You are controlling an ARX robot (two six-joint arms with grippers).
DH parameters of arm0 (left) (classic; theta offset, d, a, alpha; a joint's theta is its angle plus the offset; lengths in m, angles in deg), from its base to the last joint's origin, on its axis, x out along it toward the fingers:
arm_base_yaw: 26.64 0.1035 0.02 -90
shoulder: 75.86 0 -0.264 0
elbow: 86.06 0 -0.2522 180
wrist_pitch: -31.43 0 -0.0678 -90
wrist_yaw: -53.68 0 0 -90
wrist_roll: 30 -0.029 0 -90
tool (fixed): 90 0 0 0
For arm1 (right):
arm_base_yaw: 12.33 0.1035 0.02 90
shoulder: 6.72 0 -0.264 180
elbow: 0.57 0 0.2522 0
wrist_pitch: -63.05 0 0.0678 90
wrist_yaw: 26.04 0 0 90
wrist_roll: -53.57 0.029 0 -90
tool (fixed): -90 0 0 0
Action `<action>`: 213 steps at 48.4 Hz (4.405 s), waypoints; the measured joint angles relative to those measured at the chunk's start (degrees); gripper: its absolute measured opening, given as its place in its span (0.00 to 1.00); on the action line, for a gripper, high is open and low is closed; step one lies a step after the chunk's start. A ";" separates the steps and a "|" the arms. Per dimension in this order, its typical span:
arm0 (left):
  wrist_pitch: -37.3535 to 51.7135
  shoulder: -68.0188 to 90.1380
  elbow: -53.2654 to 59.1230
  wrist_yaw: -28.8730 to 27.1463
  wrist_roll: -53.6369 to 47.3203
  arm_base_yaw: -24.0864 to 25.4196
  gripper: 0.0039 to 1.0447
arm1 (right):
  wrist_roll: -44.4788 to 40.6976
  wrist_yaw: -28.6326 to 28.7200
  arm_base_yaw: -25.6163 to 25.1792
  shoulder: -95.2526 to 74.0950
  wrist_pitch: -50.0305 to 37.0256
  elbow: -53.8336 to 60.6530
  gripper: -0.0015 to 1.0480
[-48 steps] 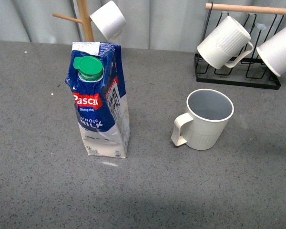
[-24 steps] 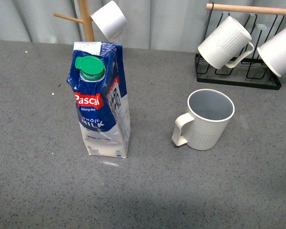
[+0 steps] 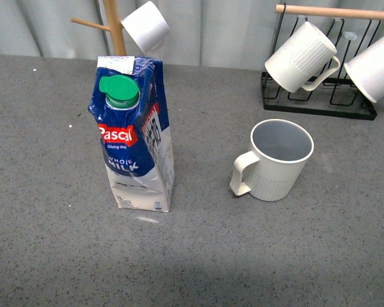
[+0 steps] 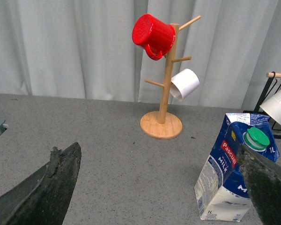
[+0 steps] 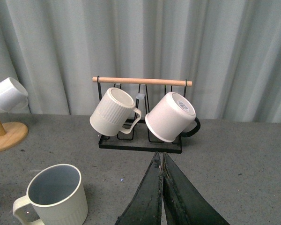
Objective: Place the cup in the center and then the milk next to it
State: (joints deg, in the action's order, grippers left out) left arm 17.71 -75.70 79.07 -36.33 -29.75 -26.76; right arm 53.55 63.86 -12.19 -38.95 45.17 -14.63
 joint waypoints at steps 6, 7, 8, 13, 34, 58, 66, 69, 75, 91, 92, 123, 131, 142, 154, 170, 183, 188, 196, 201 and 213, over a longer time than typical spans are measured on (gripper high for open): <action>0.00 0.00 0.00 -0.02 0.00 0.00 0.94 | 0.00 0.02 0.00 5.20 4.81 0.02 0.01; 0.00 0.00 0.00 -0.02 0.00 0.00 0.94 | 0.00 0.02 0.00 5.84 5.42 0.02 0.01; 0.00 0.02 0.00 -0.02 0.00 0.00 0.94 | 0.00 0.00 0.00 6.47 6.01 0.02 0.01; 0.00 0.02 0.00 -0.02 0.00 0.00 0.94 | 0.00 0.00 0.00 9.05 8.44 0.02 0.01; 0.00 0.00 -0.02 -0.02 0.00 0.00 0.94 | 0.00 0.00 0.00 19.56 18.78 0.02 0.01; 0.00 -0.02 0.00 0.00 0.00 0.00 0.94 | 0.00 0.17 0.00 31.93 31.52 -0.02 0.01; 0.00 -0.02 0.00 0.00 0.00 0.00 0.94 | -0.02 0.17 0.00 31.98 31.54 -0.02 0.25; 0.00 -0.02 0.00 0.00 0.00 0.00 0.94 | -0.02 0.17 0.00 31.98 31.54 -0.02 0.38; 0.00 -0.02 0.00 0.00 0.00 0.00 0.94 | -0.02 0.17 0.00 31.98 31.54 -0.02 0.60; 0.00 -0.02 0.00 0.00 0.00 0.00 0.94 | 0.00 0.17 0.00 31.98 31.54 -0.02 0.91; -0.44 0.28 -0.13 -0.79 0.28 -0.35 0.94 | 0.00 0.17 0.00 31.98 31.54 -0.02 0.91; 29.18 53.20 -9.40 -5.81 11.06 -3.74 0.94 | 0.00 0.17 -0.02 32.02 31.54 -0.02 0.91; 34.64 64.98 -12.83 -5.22 11.10 -6.25 0.94 | 0.02 0.15 -0.02 32.02 31.54 -0.02 0.91; 36.76 74.01 -16.68 -2.45 11.21 -9.20 0.94 | 0.00 0.17 -0.02 32.02 31.54 -0.02 0.91; 36.70 77.75 -19.47 0.31 11.72 -11.82 0.94 | 0.00 0.17 -0.02 32.02 31.54 -0.02 0.91; 36.92 79.47 -20.83 3.13 12.11 -15.10 0.94 | 0.00 0.17 -0.02 32.02 31.54 -0.02 0.91; 37.70 79.87 -20.83 4.04 11.39 -18.01 0.94 | 0.00 0.17 -0.02 32.02 31.54 -0.02 0.91; 38.12 80.78 -20.87 3.52 9.53 -19.30 0.94 | 0.00 0.17 -0.02 32.02 31.54 -0.02 0.91; 37.79 82.29 -20.87 3.89 7.50 -20.46 0.94 | 0.00 0.15 -0.02 32.02 31.54 -0.02 0.91; 37.33 82.86 -21.00 4.57 6.95 -20.81 0.94 | 0.00 0.17 -0.02 32.02 31.54 -0.02 0.91; 37.16 84.63 -22.60 4.20 5.64 -21.07 0.94 | 0.00 0.17 -0.02 32.02 31.54 -0.02 0.91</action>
State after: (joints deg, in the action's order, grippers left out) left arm 54.86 8.93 56.47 -32.13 -24.11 -47.83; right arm 53.55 64.03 -12.21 -6.93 76.71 -14.65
